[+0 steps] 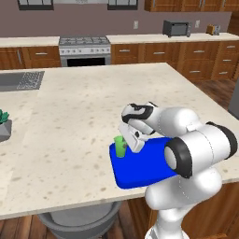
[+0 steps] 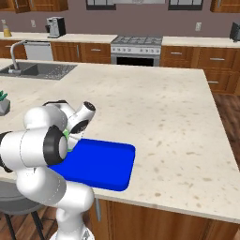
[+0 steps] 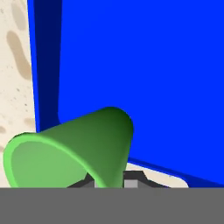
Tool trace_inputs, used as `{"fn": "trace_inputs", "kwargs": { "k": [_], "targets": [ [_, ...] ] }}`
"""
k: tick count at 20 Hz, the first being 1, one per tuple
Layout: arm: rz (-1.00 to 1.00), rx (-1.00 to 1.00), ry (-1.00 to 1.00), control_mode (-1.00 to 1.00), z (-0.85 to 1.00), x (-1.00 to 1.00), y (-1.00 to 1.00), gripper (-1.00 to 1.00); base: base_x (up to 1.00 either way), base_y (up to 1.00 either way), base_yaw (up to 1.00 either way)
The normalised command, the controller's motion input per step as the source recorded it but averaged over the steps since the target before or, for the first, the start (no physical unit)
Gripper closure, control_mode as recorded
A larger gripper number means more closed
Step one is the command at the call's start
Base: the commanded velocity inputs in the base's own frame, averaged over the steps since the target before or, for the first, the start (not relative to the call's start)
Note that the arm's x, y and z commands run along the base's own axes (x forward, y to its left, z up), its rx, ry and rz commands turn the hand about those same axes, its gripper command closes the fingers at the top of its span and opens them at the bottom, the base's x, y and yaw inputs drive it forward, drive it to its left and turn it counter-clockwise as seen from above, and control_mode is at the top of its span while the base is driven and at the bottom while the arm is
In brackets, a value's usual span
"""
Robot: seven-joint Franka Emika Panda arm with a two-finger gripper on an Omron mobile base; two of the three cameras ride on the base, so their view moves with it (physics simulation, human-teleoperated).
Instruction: There is a tray on the dining counter. Grab the cup, mug, and pitcher and place them on the tray. The pitcher may be placed next to the tray if it cannot fit the tray.
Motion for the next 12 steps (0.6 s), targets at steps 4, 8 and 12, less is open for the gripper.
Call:
{"fn": "trace_inputs", "kwargs": {
  "k": [4,8,12],
  "targets": [
    [0.0,0.0,0.0,-1.0,0.0,0.0,0.01,-1.0,0.0,0.0,0.0],
    [0.0,0.0,0.0,-1.0,0.0,0.0,0.0,-1.0,0.0,0.0,0.0],
    [0.0,0.0,0.0,-1.0,0.0,0.0,0.0,-1.0,0.0,0.0,0.0]
  ]
}}
